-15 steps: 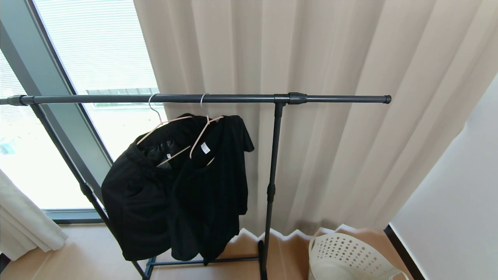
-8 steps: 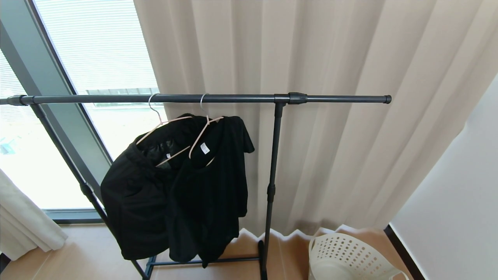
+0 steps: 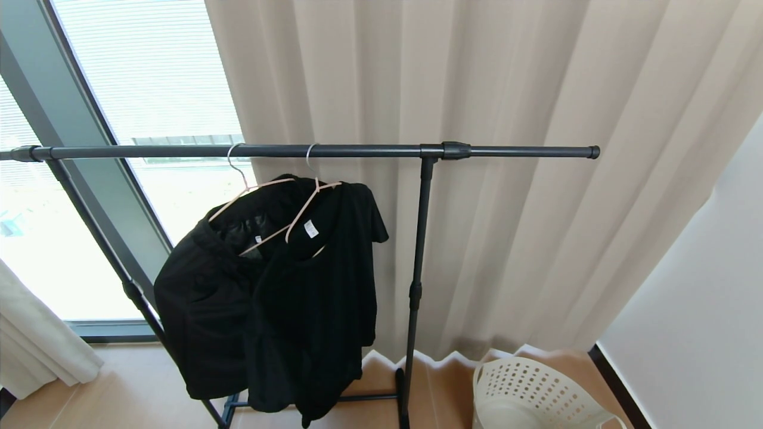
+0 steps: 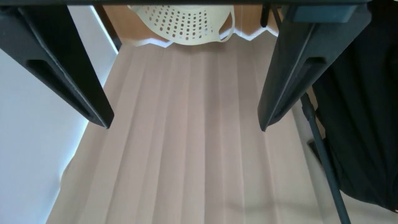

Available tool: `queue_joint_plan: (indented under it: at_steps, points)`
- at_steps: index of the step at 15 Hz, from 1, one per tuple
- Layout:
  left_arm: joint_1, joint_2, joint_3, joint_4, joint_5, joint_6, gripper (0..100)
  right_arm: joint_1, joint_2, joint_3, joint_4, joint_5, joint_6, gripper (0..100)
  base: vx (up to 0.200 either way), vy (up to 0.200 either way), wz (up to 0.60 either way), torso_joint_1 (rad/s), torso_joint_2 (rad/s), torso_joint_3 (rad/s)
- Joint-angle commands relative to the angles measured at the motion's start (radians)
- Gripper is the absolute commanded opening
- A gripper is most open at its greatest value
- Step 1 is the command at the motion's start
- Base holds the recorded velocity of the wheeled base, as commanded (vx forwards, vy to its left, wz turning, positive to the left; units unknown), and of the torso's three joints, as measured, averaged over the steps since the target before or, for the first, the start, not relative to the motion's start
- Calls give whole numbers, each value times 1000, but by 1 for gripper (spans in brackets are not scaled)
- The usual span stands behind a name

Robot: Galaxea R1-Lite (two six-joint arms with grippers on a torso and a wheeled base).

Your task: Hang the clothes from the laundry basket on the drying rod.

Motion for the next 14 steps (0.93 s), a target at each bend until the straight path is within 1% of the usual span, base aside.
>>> queue_joint_plan:
  at_steps: [1,14]
  points:
    - [0,0,0,0,1,0,100,0,-1,0,-1,0,0,100,0,0,0,0,0,0]
    - [0,0,0,0,1,0,100,0,-1,0,-1,0,1,100,0,0,0,0,0,0]
